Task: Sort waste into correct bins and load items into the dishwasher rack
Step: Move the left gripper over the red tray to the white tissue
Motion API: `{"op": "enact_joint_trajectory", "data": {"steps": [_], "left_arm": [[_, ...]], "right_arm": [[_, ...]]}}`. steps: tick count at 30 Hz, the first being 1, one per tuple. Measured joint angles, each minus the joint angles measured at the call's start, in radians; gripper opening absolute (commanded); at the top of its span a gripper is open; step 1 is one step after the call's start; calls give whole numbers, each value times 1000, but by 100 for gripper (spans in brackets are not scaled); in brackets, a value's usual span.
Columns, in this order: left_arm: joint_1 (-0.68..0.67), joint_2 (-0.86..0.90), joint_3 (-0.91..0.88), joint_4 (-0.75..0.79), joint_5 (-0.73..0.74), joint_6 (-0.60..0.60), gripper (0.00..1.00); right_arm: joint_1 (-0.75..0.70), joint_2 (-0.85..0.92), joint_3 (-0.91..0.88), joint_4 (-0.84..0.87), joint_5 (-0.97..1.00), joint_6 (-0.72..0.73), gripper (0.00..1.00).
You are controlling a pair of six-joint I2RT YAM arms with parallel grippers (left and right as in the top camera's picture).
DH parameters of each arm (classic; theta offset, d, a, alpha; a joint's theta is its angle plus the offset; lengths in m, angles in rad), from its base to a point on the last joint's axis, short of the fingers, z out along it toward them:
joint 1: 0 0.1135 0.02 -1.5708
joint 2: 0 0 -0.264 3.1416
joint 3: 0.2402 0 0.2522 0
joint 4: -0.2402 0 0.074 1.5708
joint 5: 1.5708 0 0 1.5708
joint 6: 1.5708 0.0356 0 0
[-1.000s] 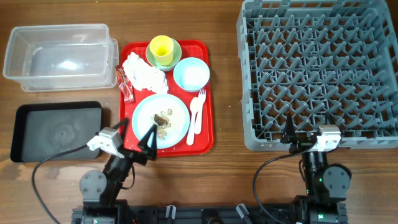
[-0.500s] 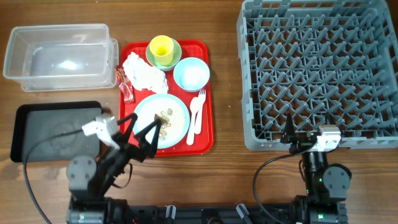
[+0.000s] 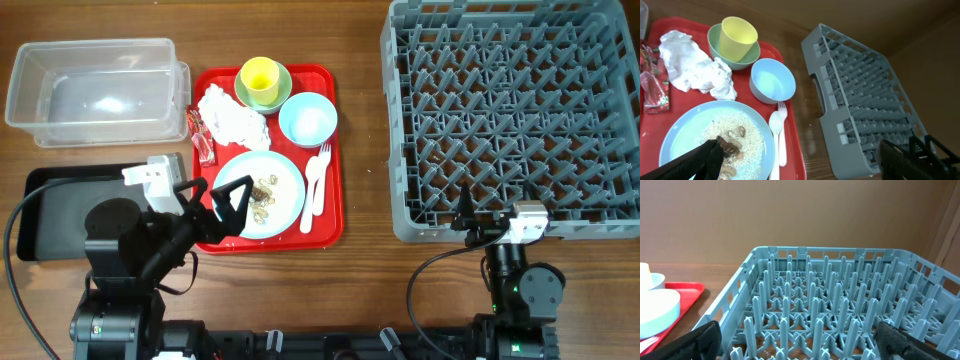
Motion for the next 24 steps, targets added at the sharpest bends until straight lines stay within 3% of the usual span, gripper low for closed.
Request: {"op": "enact_joint_trajectory", "data": {"steps": [7, 10, 13, 16, 21, 24], "left_arm": [[0, 46, 13, -73, -20, -93, 99], [0, 171, 89, -176, -55, -113, 99], [-17, 375, 267, -344, -186, -119, 100], [-41, 512, 367, -283, -267, -122, 100], [-48, 630, 374, -233, -259, -139, 99], [-69, 713, 401, -315, -329, -186, 99]], "right_arm": [[0, 0, 0, 0, 0, 0, 100], [0, 0, 0, 0, 0, 0, 100], [0, 0, 0, 0, 0, 0, 100], [0, 0, 0, 0, 0, 0, 100], [0, 0, 0, 0, 0, 0, 100], [0, 0, 0, 0, 0, 0, 100]]}}
